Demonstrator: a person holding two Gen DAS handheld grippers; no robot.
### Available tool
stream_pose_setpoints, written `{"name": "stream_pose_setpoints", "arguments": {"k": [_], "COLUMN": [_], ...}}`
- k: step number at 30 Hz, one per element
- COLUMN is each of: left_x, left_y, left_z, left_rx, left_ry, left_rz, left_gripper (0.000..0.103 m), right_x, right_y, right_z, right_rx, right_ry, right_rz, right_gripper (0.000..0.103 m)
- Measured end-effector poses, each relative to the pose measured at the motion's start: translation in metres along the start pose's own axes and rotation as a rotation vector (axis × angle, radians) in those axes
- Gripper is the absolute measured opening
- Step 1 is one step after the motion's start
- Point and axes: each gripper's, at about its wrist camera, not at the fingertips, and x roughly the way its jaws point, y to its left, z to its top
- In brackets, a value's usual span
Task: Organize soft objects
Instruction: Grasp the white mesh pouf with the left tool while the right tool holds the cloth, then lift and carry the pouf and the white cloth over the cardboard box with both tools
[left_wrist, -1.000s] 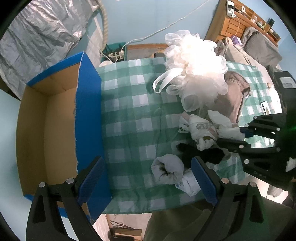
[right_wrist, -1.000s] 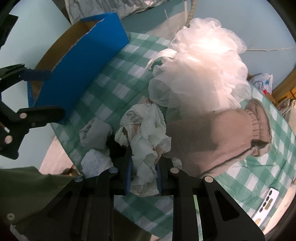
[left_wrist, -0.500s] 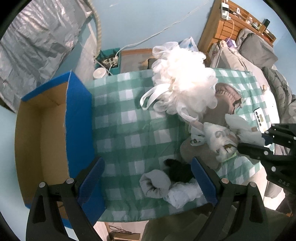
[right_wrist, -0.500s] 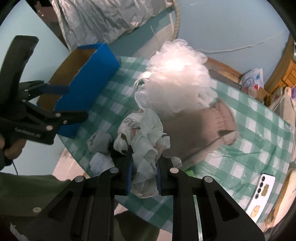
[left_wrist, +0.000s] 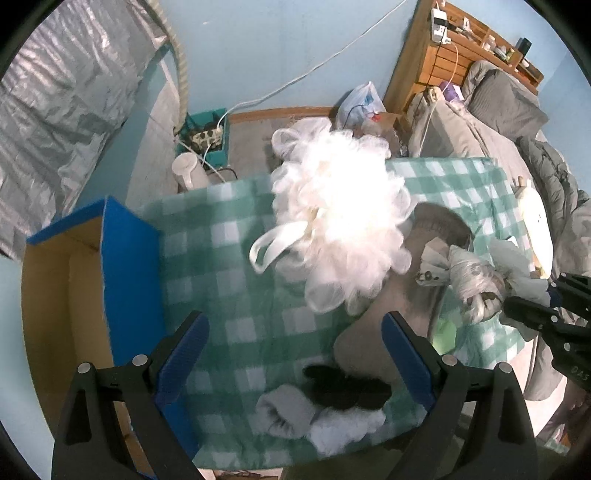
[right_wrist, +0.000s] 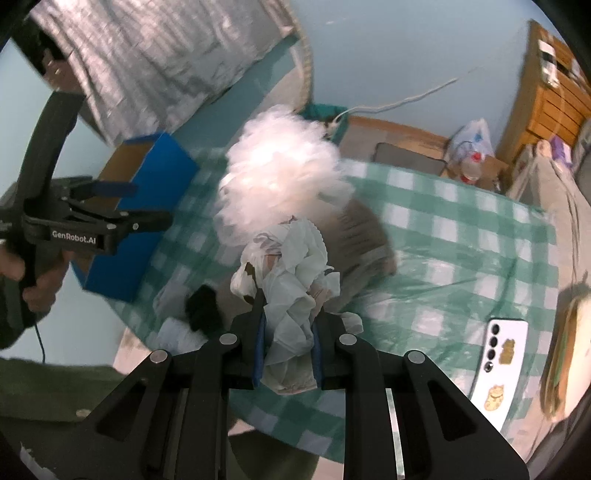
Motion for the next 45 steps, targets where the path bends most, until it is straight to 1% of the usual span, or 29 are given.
{"name": "stream_pose_setpoints", "arguments": {"k": [5,9,13,15,18,22,24,30,33,37,40,41,43,45], "left_x": [0.007,0.017,0.036,0.043,0.052,0.068,0.078,0.108,0.116,0.122,0.131,0.134,0.138,0.137], "left_y": [-0.01,-0.017,-0.024,-0.025,-0.026,-0.031,-0.033,-0.042,-0.045,-0.044,-0.041,-0.039,-0.037,-0.036], "left_z": [0.025,0.043,0.058,0.063,0.07,0.078,0.082,0.088,0.089,0.089,0.087,0.086,0.082,0.08], "left_rx": [-0.005,-0.003,0.011,0.003,-0.02,-0.019,-0.024,-0.013,-0.014,-0.027,-0.049,-0.054,-0.058,-0.063], "left_ry": [-0.03,-0.044,-0.007,-0.001,0.017,0.058,0.084,0.162,0.169,0.177,0.203,0.215,0.221,0.209], "left_rz": [-0.01,-0.007,0.016,0.01,-0.019,-0.01,-0.028,-0.043,-0.035,-0.05,-0.05,-0.049,-0.052,-0.048], "left_gripper": [0.095,0.095,0.095,0.095,0.095,0.095,0.095,0.096,0.098,0.098,0.099,0.098,0.091,0.079], "right_x": [-0.005,-0.002,0.006,0.008,0.011,0.014,0.013,0.01,0.009,0.01,0.013,0.014,0.017,0.018], "right_y": [-0.019,-0.035,-0.044,-0.048,-0.054,-0.057,-0.059,-0.057,-0.057,-0.055,-0.058,-0.058,-0.058,-0.058], "right_z": [0.009,0.019,0.028,0.032,0.036,0.039,0.039,0.037,0.037,0.037,0.036,0.035,0.035,0.036], "right_rx": [0.058,0.092,0.119,0.127,0.151,0.159,0.158,0.154,0.159,0.166,0.177,0.179,0.178,0.175], "right_ry": [-0.042,-0.058,-0.063,-0.067,-0.079,-0.08,-0.081,-0.071,-0.067,-0.064,-0.062,-0.059,-0.056,-0.053], "right_rz": [-0.024,-0.037,-0.05,-0.058,-0.056,-0.05,-0.043,-0.042,-0.043,-0.046,-0.05,-0.051,-0.053,-0.051], "right_gripper": [0.019,0.019,0.019,0.019,0.02,0.02,0.02,0.02,0.019,0.019,0.019,0.02,0.019,0.019]}}
